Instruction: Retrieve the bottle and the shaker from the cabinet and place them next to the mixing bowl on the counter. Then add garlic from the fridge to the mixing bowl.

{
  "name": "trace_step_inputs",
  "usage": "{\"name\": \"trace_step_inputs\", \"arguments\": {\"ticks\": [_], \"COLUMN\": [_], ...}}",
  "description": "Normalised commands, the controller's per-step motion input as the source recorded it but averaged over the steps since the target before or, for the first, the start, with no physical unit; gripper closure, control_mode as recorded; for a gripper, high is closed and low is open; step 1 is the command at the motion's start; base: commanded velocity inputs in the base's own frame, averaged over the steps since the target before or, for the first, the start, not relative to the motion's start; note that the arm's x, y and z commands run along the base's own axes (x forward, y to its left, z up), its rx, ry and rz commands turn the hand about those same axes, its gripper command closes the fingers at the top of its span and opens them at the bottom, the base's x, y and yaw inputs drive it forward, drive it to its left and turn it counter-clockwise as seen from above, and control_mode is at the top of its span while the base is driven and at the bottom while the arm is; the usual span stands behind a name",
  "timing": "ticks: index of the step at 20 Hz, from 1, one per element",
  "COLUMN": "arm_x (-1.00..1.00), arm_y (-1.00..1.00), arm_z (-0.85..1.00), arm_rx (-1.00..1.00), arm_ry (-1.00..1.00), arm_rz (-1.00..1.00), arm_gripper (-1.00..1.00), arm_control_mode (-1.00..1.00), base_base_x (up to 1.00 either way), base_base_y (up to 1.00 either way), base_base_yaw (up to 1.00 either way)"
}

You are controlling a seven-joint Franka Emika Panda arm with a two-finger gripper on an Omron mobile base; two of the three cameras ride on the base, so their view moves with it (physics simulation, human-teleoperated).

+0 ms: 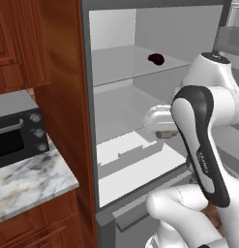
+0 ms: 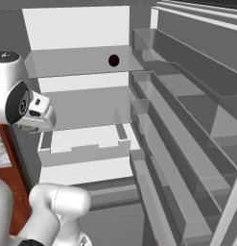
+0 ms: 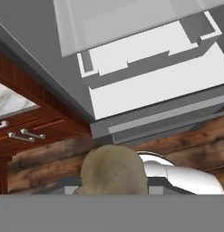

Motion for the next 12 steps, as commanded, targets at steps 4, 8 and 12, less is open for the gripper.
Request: {"name": "trace_step_inputs", "arguments": {"ticks": [4, 8, 12], "arm_x": [-0.74, -0.34, 0.00], "arm_y": [0.00, 0.00, 0.00], "arm_z": [-0.11, 0.00, 0.00], "arm_rx": [0.00, 0.00, 0.00], "arm_ry": [-0.10, -0.02, 0.00], "arm_rz": [0.00, 0.00, 0.00], "arm_gripper": [1.00, 1.00, 1.00], "arm_control_mode": [-1.00, -1.00, -1.00], "base_base_x": [0.00, 0.00, 0.00], "base_base_y": [0.00, 0.00, 0.00], "base_base_yaw": [0.00, 0.00, 0.00]}}
